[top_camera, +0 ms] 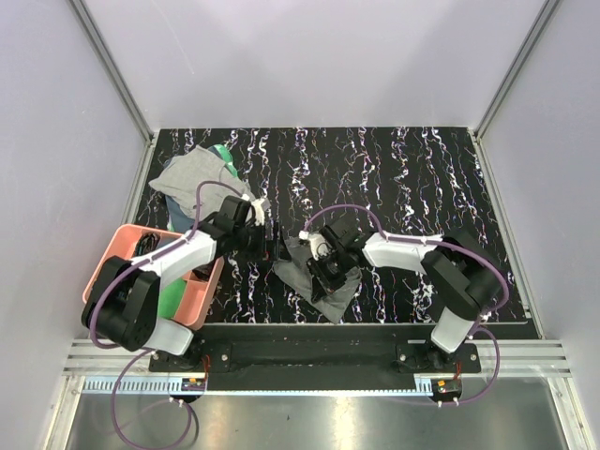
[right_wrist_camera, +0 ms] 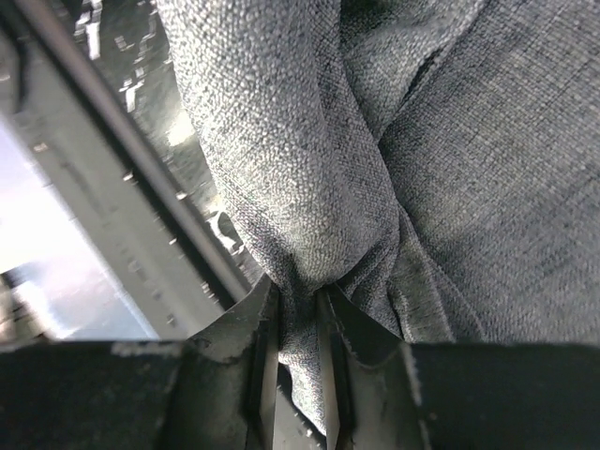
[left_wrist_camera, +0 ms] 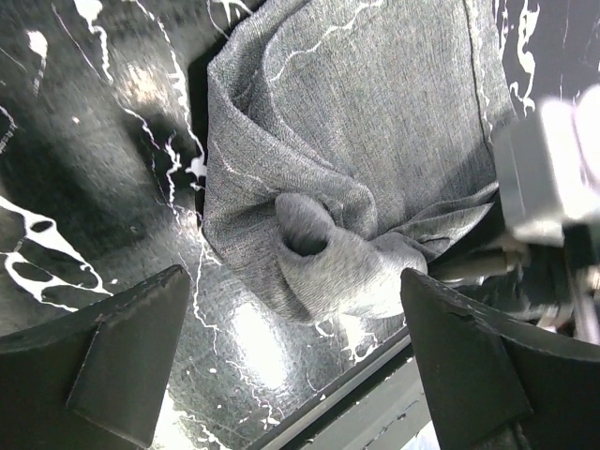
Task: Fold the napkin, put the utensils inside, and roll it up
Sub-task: Roll the napkin with the utensil
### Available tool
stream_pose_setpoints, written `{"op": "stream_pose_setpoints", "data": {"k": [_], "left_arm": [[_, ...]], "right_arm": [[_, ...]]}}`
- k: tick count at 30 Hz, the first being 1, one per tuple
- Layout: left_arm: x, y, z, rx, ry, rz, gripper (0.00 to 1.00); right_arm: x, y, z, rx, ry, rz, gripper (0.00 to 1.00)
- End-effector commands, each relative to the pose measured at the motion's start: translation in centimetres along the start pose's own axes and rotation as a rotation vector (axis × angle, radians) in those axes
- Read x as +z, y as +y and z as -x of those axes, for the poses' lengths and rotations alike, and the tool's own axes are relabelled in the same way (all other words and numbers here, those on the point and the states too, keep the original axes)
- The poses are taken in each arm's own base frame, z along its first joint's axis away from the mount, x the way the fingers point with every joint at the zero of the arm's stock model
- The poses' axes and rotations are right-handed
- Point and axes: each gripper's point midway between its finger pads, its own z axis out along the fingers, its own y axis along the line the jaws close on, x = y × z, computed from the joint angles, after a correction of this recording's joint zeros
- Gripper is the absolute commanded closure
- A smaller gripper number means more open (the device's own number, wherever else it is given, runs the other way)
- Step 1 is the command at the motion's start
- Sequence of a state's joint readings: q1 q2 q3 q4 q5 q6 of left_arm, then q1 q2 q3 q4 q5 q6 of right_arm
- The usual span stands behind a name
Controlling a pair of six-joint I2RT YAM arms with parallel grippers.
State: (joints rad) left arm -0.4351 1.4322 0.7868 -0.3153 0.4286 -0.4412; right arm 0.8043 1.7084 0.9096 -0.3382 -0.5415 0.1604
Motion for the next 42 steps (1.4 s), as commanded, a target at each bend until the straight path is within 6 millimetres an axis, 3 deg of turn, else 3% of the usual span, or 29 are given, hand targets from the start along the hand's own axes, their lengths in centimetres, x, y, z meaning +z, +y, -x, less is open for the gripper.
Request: {"op": "stream_pose_setpoints", "data": {"k": [1, 7, 17, 21, 25, 33, 37, 42], "left_arm": [[-0.2, -1.6, 0.4, 0.042, -0.048, -0.102, 0.03], [1.1, -0.7, -0.5, 0.0, -0.018, -0.096, 0.05], [3.4, 1.1, -0.8, -0.044, -0.023, -0.06, 0.21], [3.8, 0.9, -0.2, -0.05, -0.06, -0.081, 0.21], [4.1, 1.0, -0.1, -0.073, -0.08, -0.087, 0.14], [4.2, 1.2, 0.3, -0.119, -0.113, -0.11, 0.15], [5.2, 1.9, -0.3, -0.141, -0.069, -0.094, 0.23], [5.4, 2.8, -0.9, -0.14, -0.042, -0.046, 0.51]], "right_arm": [[-0.8, 2.5, 0.3, 0.008, 0.032, 0.232, 0.75], [-1.0, 2.8, 0.7, 0.054, 0.057, 0.354, 0.75], [-0.6, 1.7, 0.7, 0.11, 0.083, 0.425, 0.75], [-0.4, 1.2, 0.5, 0.125, 0.095, 0.424, 0.76], [-0.2, 0.9, 0.4, 0.133, 0.102, 0.424, 0.76], [-0.1, 0.5, 0.2, 0.142, 0.114, 0.418, 0.76], [-0.2, 0.4, 0.4, 0.139, 0.11, 0.415, 0.76], [-0.5, 0.4, 0.9, 0.131, 0.1, 0.4, 0.76]]}}
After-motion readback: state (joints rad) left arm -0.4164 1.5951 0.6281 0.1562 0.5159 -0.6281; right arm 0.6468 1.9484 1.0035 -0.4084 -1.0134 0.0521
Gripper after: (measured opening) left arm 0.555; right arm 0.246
